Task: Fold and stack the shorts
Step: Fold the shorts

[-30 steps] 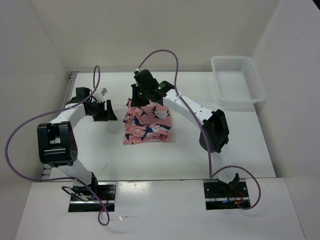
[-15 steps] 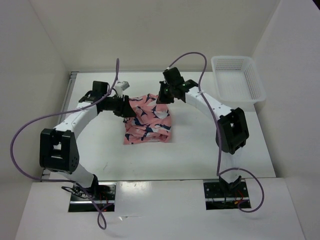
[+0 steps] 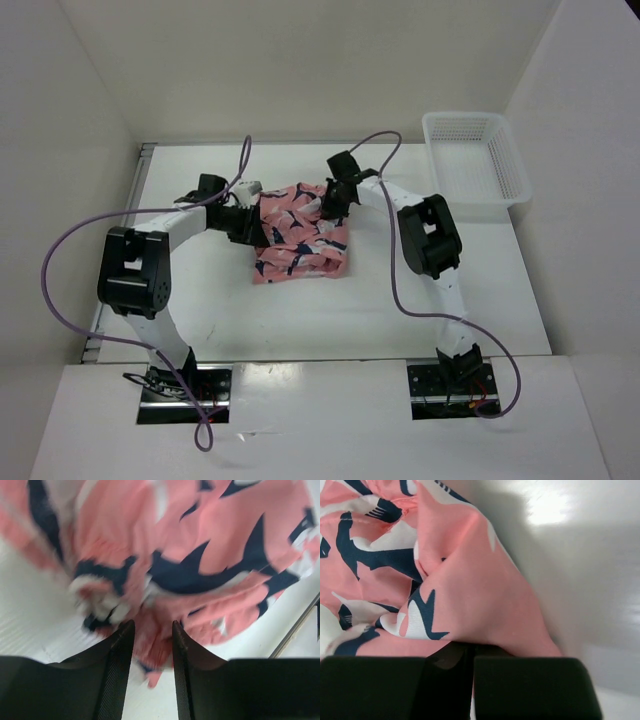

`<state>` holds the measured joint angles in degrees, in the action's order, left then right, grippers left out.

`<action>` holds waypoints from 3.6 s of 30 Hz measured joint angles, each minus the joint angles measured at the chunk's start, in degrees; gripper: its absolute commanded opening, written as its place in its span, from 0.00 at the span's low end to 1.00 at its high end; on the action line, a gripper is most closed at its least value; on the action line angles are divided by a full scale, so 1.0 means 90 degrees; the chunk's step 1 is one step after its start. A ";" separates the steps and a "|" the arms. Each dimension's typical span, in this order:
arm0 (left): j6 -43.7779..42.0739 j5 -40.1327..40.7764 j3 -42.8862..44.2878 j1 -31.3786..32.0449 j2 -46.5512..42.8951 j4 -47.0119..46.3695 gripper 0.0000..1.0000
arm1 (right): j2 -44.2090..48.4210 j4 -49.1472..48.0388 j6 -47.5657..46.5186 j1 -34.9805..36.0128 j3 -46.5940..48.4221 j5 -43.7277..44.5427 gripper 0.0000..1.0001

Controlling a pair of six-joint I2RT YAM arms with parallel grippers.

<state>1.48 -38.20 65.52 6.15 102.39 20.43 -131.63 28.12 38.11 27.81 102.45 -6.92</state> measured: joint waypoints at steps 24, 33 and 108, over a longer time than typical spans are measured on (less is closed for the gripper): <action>0.0000 -0.0291 0.0478 -0.0036 -0.0449 -0.0143 0.39 | 0.3446 -0.0393 -0.0036 0.0342 -0.2176 0.0012 0.00; 0.0005 -0.0017 0.0578 0.0012 0.0991 -0.0406 0.39 | 0.3024 -0.0799 -0.0024 0.0675 -0.3529 -0.0408 0.00; -0.0012 -0.0777 0.0877 -0.0629 -0.1559 0.0663 0.92 | 0.6006 0.1804 -0.0835 -0.2115 -0.2827 0.2667 1.00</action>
